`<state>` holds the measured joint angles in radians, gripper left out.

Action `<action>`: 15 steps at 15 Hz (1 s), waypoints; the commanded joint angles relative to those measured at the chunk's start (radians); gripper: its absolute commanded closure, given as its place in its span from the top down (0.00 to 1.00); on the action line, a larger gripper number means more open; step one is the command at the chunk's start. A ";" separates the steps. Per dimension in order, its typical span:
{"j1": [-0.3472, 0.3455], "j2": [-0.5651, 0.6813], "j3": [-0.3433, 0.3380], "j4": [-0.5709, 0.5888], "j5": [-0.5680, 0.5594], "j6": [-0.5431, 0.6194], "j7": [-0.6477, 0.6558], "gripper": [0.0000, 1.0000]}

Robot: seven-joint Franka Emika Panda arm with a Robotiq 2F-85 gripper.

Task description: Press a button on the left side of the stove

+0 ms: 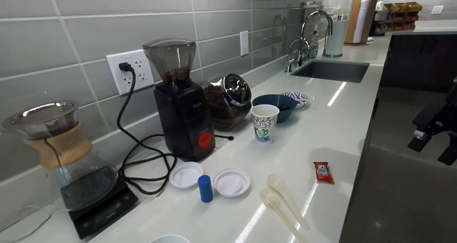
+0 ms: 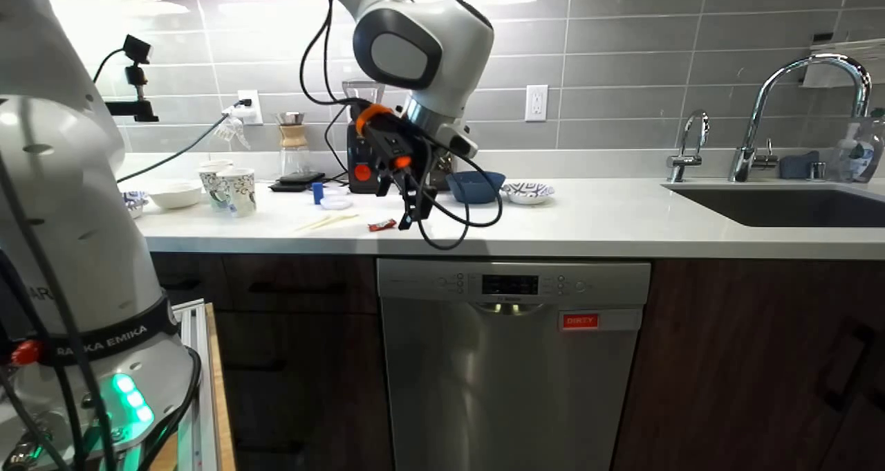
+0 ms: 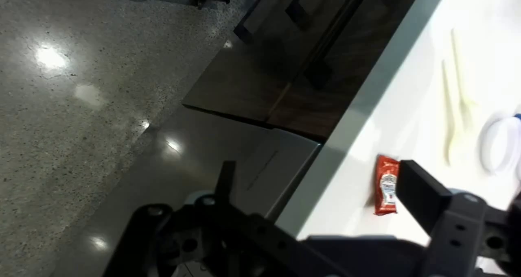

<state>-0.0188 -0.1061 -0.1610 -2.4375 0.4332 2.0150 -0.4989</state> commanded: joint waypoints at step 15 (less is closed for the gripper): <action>-0.065 0.237 0.037 0.081 0.053 0.026 -0.132 0.99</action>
<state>-0.0445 0.0605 -0.1441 -2.4036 0.4362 2.0986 -0.5591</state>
